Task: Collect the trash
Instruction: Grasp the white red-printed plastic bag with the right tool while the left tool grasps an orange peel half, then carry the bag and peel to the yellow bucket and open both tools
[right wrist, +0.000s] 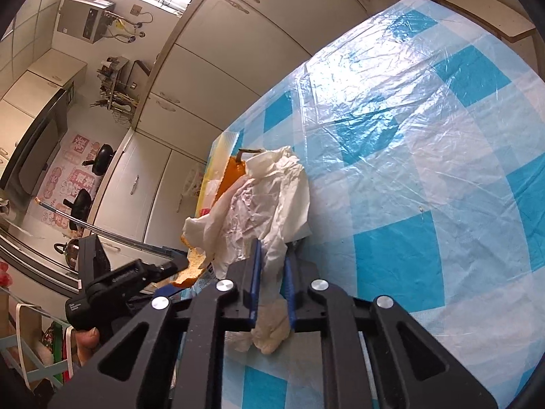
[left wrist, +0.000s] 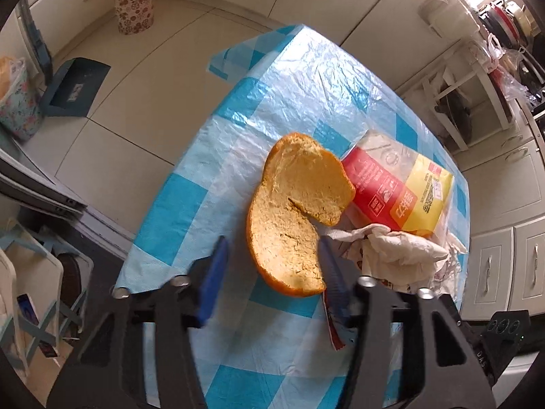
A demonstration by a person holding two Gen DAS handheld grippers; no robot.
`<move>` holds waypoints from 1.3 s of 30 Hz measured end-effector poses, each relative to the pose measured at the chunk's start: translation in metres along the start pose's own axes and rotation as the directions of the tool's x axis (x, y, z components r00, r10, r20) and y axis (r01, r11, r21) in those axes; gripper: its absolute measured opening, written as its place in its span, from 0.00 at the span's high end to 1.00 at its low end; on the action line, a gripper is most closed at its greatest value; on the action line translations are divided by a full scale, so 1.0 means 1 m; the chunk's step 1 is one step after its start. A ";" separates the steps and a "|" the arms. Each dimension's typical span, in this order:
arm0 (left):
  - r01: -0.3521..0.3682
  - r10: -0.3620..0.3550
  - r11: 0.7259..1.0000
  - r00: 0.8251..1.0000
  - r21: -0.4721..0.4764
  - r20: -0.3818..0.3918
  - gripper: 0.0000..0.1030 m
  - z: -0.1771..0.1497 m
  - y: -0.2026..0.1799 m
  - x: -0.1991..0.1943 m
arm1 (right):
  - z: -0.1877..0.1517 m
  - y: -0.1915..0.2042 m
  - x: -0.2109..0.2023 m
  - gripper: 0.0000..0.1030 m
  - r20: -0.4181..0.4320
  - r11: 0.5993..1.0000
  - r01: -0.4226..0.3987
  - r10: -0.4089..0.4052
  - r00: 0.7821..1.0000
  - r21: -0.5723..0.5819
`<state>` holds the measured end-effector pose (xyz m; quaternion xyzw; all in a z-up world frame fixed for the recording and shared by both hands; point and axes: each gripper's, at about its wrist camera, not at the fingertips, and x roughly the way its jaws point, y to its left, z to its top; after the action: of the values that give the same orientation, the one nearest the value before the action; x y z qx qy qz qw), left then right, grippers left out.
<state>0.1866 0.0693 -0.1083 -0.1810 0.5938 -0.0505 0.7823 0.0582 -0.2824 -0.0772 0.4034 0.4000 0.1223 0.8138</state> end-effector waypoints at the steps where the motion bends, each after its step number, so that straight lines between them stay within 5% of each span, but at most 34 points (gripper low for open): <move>1: -0.002 0.002 1.000 1.000 0.000 -0.016 0.80 0.000 0.001 0.003 | 0.001 0.002 -0.002 0.91 0.011 1.000 -0.002 0.002 1.000 -0.013; 5: -0.016 0.015 1.000 0.999 0.026 0.033 0.88 0.000 0.000 -0.010 | 0.002 0.009 -0.018 0.92 0.055 0.998 -0.011 0.014 0.998 -0.055; 10: 0.049 -0.055 0.997 0.990 0.051 0.126 0.89 -0.001 -0.003 -0.042 | 0.001 0.015 -0.036 0.92 0.099 0.995 -0.020 0.029 0.995 -0.094; 22: 0.228 -0.264 0.962 0.922 0.153 0.285 0.89 -0.023 -0.022 -0.101 | 0.004 0.024 -0.090 0.93 0.231 0.986 -0.058 0.093 0.969 -0.154; 27: 0.289 -0.332 0.940 0.895 0.180 0.298 0.89 -0.031 -0.027 -0.115 | 0.004 0.023 -0.115 0.93 0.287 0.984 -0.058 0.106 0.952 -0.171; 39: 0.358 -0.412 0.904 0.877 0.236 0.248 0.89 -0.053 -0.049 -0.112 | -0.004 0.000 -0.159 0.93 0.351 0.985 -0.001 0.062 0.934 -0.172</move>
<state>0.1108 0.0452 -0.0012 -0.2288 0.4165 -0.2326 0.8486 -0.0482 -0.3634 0.0090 0.3548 0.2283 0.0940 0.9018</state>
